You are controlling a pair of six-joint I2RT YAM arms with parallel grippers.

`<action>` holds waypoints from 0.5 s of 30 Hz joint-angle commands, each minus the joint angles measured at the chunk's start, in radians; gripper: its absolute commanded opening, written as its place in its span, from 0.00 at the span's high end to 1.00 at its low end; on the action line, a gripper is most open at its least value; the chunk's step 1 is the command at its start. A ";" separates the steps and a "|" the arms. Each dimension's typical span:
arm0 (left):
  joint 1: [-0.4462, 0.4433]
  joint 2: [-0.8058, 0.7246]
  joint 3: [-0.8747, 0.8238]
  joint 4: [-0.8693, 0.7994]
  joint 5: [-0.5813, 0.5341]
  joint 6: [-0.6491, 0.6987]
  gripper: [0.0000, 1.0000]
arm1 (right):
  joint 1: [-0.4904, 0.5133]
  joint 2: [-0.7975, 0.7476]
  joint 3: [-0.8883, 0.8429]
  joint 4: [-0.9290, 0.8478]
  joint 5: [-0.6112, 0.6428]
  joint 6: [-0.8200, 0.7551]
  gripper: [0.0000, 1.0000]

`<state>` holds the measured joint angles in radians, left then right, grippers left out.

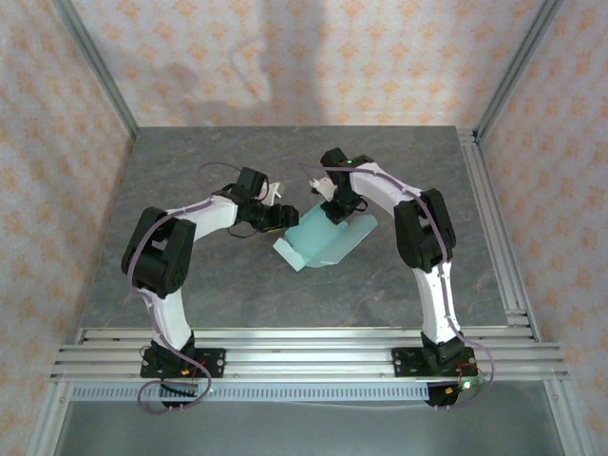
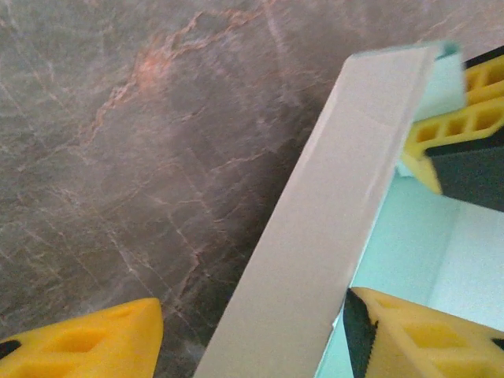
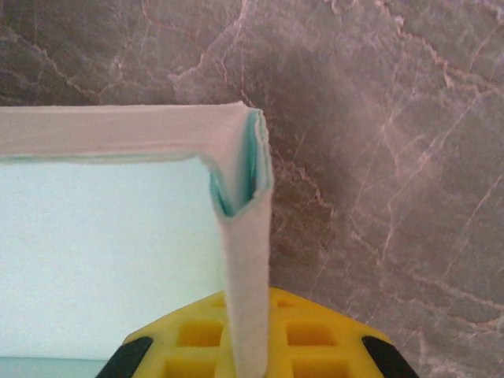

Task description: Fold the paper box

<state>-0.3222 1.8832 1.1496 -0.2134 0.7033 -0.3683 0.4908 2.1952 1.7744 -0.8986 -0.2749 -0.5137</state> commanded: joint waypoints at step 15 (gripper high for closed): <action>-0.057 0.098 0.054 -0.010 0.079 -0.011 0.52 | 0.075 0.141 0.117 -0.110 0.320 0.032 1.00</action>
<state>-0.3603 1.9648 1.1824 -0.2184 0.7361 -0.3687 0.5499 2.2742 1.8778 -0.9573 -0.0746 -0.5171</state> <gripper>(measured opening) 0.483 0.082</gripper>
